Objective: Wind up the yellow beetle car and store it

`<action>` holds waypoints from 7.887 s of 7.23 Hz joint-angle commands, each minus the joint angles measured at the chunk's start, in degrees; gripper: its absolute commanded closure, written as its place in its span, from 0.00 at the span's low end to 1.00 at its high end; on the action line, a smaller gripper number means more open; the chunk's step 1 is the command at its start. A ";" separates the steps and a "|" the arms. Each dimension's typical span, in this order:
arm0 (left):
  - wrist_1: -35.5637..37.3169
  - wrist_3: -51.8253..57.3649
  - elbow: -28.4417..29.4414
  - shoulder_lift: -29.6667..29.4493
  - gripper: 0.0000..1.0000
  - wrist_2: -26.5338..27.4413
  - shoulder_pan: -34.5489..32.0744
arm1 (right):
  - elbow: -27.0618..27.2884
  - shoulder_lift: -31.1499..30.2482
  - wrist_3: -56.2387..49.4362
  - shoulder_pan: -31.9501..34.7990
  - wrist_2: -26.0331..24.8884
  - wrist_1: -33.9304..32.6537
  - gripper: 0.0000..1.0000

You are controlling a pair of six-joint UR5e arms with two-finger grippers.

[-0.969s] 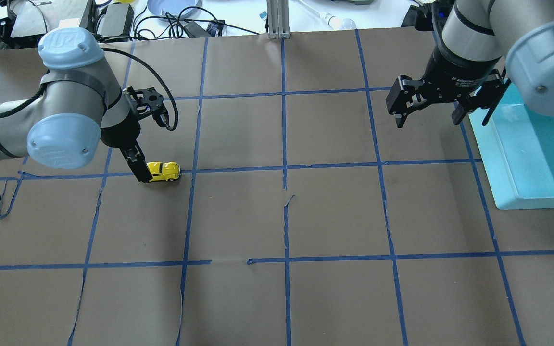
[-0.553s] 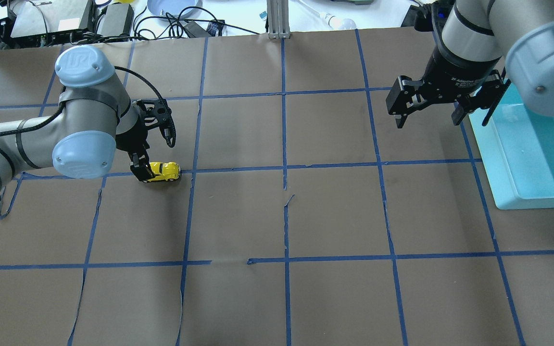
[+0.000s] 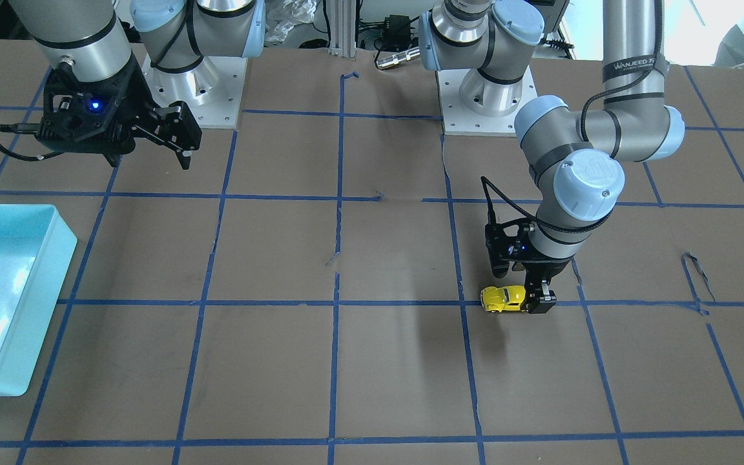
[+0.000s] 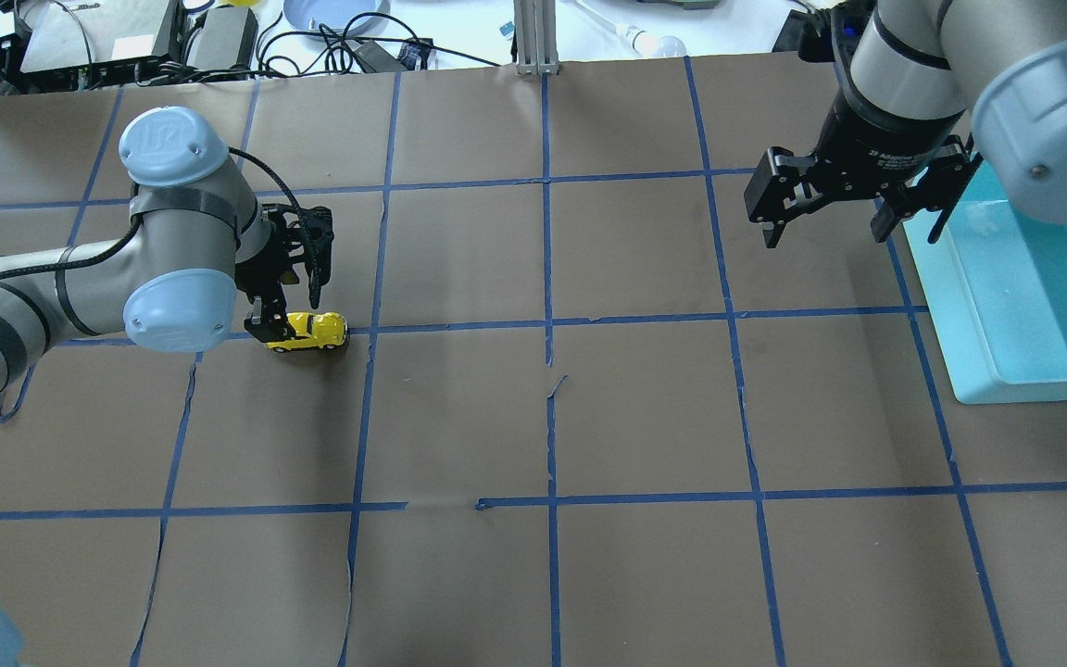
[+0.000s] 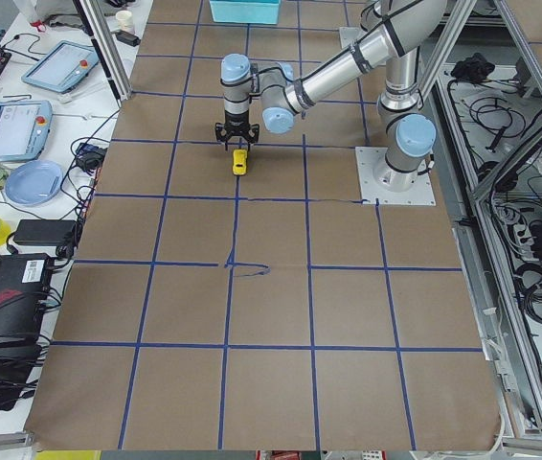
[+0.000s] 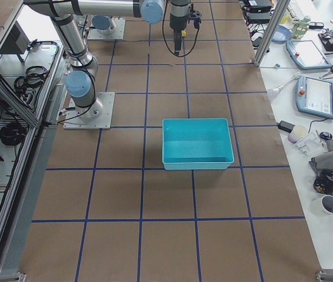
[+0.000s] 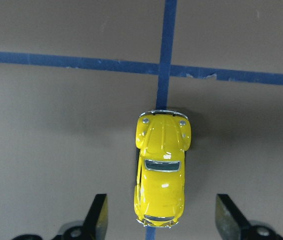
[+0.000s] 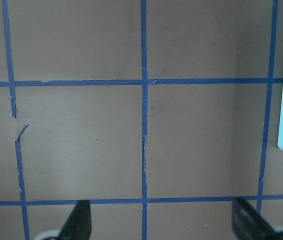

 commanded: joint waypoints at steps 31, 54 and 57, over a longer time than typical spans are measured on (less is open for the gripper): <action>0.37 11.97 -0.27 -4.05 0.67 -4.04 14.33 | 0.00 -0.16 0.01 0.00 -0.46 0.62 0.00; -38.82 -96.20 22.40 20.02 0.00 -3.78 -9.75 | 2.63 7.12 -61.21 -11.39 -0.55 -7.02 0.00; -39.61 -97.10 21.97 20.56 0.00 -3.43 -8.61 | 8.76 12.75 -70.54 -12.21 -5.54 -20.25 0.00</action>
